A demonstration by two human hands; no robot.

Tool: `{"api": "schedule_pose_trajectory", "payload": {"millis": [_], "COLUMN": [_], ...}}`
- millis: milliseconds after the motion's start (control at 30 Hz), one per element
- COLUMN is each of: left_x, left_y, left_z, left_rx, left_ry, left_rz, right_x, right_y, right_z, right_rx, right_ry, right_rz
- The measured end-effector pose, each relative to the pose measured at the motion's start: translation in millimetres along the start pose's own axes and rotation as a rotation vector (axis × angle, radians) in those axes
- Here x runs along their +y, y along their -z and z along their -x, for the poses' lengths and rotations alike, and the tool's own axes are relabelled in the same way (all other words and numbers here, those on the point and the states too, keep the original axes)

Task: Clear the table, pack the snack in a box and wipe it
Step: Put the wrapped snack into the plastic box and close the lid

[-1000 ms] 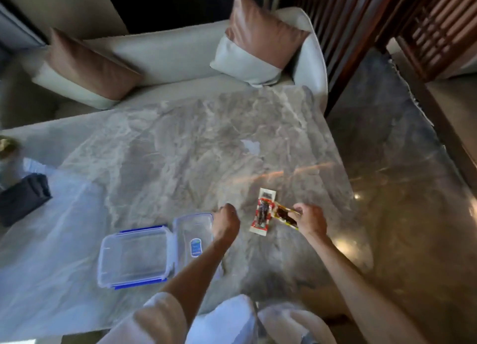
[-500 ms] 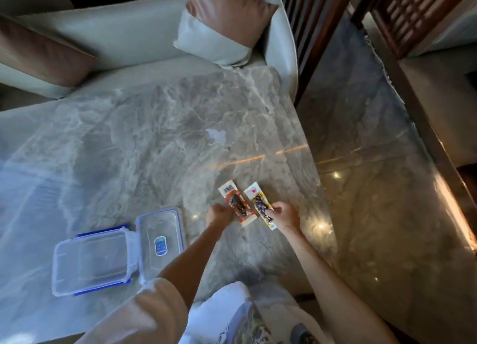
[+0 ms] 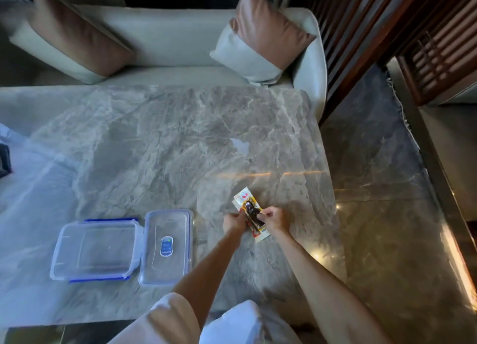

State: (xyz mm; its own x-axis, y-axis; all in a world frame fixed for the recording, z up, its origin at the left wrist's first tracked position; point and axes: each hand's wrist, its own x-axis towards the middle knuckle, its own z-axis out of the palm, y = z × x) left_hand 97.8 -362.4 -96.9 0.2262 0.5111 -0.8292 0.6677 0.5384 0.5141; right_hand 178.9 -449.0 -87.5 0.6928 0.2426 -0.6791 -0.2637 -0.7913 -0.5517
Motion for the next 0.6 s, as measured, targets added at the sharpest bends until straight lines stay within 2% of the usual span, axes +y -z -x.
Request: {"api": "schedule_pose_trajectory", "payload": {"millis": [133, 300, 433, 533, 600], "left_x": [-15.7, -27.6, -7.0, 14.3, 22.6], "left_y": [-7.1, 26.2, 89.3, 158.7, 214.0], "left_z": [3.3, 27.1, 45.7, 58.0, 63.9], "left_rx": [-0.121, -0.248, -0.233, -0.285, -0.288], "left_ry": [0.038, 0.064, -0.072, -0.181, -0.266], "left_rz": [0.115, 0.269, 0.441, 0.447, 0.427], "right_x": [13.7, 11.3, -40.0, -102.0, -138.5], "right_y": [-8.6, -17.2, -46.2, -80.2, -106.9], "right_z": [11.1, 42.6, 71.1, 99.0, 116.4], "right_rx": [0.006, -0.137, -0.215, -0.374, -0.470], "right_ry": [-0.041, -0.091, 0.004, 0.112, 0.225], "right_rz": [-0.066, -0.293, -0.430, -0.503, -0.438]}}
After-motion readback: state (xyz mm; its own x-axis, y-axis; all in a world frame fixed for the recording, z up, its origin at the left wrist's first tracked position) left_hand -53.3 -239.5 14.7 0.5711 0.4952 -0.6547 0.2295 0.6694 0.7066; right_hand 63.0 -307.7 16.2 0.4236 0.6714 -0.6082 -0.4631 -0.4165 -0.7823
